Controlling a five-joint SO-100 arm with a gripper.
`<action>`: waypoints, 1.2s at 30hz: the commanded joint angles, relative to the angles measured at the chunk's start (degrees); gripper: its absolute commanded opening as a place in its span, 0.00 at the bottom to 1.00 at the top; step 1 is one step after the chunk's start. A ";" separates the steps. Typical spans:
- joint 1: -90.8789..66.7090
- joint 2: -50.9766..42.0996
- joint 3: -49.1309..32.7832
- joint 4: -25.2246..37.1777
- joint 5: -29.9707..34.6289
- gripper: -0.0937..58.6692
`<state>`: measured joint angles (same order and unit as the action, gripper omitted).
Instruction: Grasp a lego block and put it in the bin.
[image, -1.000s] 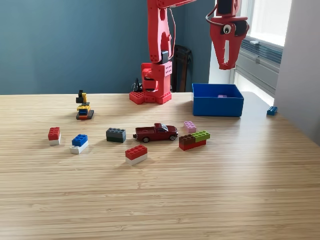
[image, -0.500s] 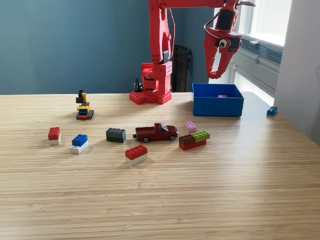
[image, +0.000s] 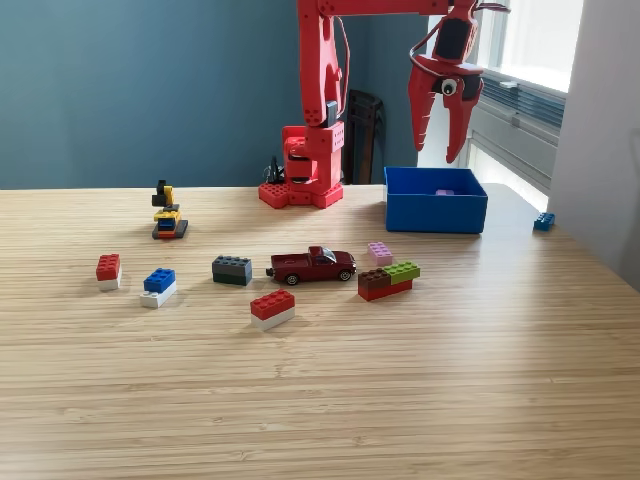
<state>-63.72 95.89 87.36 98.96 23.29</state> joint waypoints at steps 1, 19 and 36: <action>2.02 0.53 -6.06 0.53 -0.18 0.01; 46.76 0.53 -8.88 -3.96 -13.62 0.00; 53.96 0.53 -8.09 -7.12 -18.90 0.00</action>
<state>-9.93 95.89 81.21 93.08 4.83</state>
